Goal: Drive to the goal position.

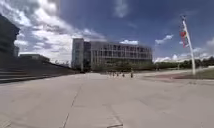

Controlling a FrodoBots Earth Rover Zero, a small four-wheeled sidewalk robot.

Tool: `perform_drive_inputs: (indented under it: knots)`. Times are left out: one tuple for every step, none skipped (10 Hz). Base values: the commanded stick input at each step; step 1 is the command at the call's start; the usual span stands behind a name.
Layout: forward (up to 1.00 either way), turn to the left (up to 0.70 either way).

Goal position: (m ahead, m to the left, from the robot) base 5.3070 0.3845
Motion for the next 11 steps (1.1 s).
perform_drive_inputs:
  knots:
    - [1.00,0.00]
    - [1.00,0.00]
    - [1.00,0.00]
    - [1.00,0.00]
    - [1.00,0.00]
    - [1.00,0.00]
    - [1.00,0.00]
    - [1.00,0.00]
    - [1.00,0.00]
    - [1.00,0.00]
    - [1.00,0.00]
